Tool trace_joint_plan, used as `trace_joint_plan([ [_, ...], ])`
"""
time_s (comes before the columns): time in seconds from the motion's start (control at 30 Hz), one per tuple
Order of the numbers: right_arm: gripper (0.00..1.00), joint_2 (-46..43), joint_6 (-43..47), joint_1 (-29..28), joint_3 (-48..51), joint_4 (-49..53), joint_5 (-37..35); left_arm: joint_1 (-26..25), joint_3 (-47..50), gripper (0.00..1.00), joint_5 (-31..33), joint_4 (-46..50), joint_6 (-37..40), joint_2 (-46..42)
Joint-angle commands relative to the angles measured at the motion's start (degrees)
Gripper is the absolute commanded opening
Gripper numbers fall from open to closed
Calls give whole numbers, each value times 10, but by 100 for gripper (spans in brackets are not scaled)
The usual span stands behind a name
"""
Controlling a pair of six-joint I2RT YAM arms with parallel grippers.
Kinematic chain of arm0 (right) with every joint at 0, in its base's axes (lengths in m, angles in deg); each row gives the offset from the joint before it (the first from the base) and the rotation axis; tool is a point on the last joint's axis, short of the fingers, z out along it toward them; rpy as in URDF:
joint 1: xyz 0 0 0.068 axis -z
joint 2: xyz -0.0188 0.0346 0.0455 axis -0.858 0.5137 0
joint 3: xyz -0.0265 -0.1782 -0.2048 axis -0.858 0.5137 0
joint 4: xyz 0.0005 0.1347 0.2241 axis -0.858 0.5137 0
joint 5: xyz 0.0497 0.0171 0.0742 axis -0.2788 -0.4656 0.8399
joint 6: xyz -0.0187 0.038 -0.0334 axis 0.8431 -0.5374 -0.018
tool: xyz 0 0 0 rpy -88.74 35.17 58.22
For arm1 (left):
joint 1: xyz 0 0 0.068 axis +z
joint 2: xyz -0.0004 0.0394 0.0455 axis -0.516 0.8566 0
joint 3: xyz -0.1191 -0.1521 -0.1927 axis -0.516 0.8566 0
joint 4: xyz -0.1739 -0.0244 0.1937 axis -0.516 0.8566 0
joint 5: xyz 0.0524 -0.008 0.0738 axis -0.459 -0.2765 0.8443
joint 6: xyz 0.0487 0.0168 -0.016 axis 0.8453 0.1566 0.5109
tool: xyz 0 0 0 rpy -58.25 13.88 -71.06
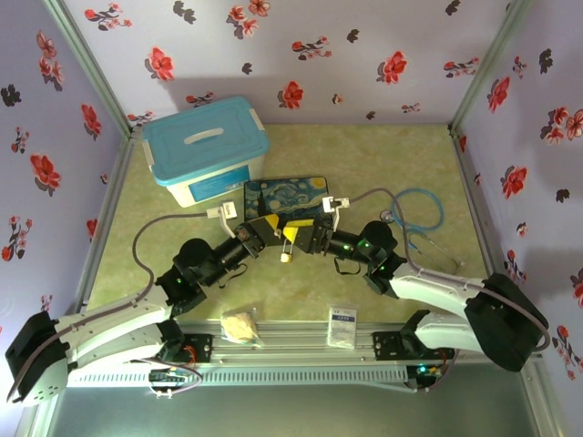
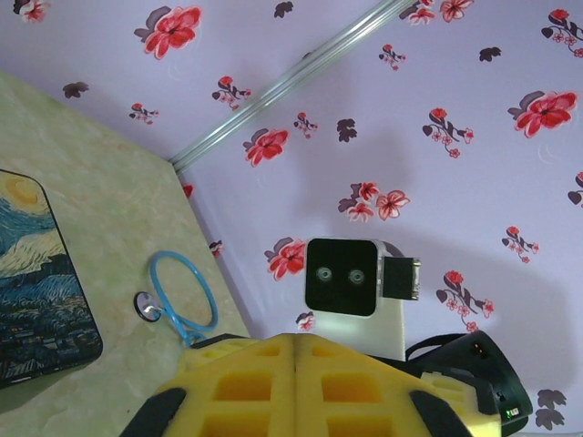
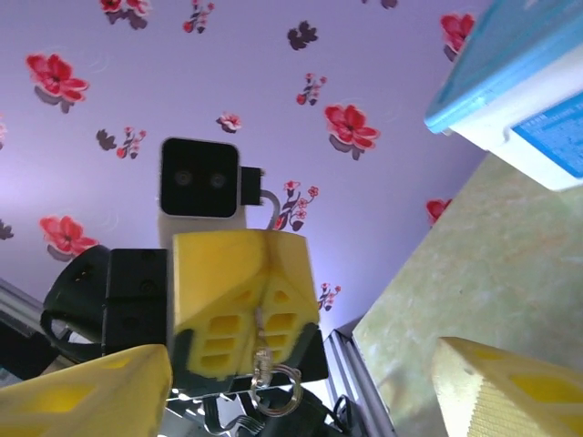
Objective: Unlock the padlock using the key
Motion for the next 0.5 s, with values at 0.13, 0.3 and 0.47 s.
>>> trace_joint_plan([
  [0.13, 62, 0, -13, -18, -14, -72, 23, 5, -10, 0, 14, -48, 29, 9],
  [0.3, 56, 9, -3, -33, -24, -69, 24, 4, -3, 0, 9, -109, 41, 14],
  [0.47, 56, 26, -11, -40, -28, -94, 21, 1, -7, 0, 1, -130, 42, 23],
])
